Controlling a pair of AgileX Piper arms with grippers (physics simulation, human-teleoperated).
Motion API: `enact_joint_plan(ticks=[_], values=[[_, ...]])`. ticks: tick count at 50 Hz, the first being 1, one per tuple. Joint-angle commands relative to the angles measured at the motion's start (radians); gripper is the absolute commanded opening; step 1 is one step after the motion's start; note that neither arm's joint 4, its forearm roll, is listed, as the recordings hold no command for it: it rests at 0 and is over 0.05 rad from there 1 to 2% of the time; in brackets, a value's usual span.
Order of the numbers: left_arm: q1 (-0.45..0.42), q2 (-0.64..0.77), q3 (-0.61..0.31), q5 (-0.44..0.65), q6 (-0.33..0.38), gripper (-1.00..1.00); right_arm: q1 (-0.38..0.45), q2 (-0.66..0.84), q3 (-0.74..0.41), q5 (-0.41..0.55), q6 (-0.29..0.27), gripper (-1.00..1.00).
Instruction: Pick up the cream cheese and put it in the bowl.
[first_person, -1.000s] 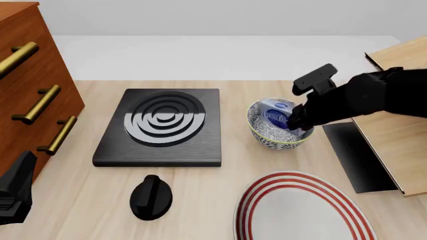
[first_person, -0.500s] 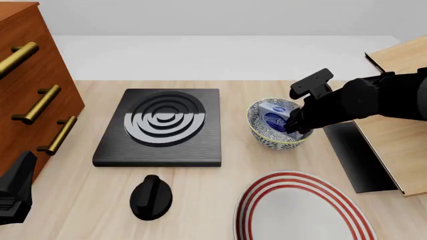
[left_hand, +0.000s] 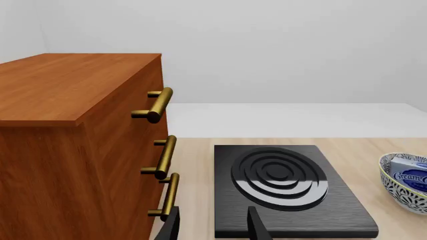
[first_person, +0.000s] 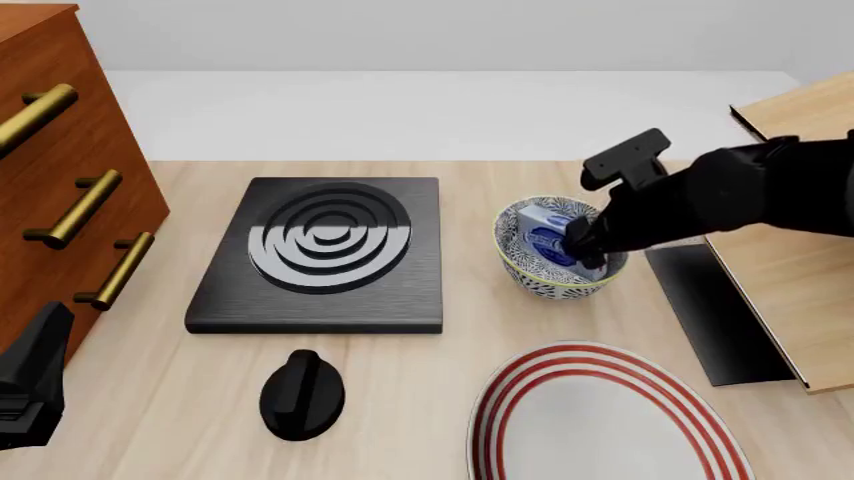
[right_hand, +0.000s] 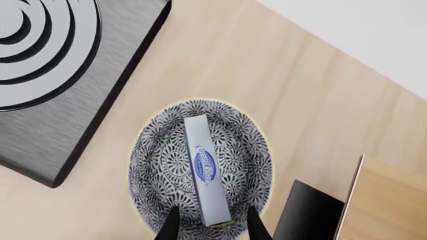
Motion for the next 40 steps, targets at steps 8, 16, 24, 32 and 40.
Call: enact_joint_plan(ticks=[8,16,24,32,40], values=[[0.0,0.0,0.0,0.0,0.0,1.0,0.019,-0.085,-0.06,0.082,0.015,1.0],[0.0,0.0,0.0,0.0,0.0,1.0,0.045,-0.181,-0.104,0.143,0.041,1.0],[0.0,0.0,0.0,0.0,0.0,1.0,0.088,-0.27,-0.071,0.139,0.072,1.0],[0.0,0.0,0.0,0.0,0.0,1.0,0.118,-0.37,-0.007,0.093,0.12,1.0],[0.0,0.0,0.0,0.0,0.0,1.0,0.14,-0.476,0.081,0.044,0.154,1.0]])
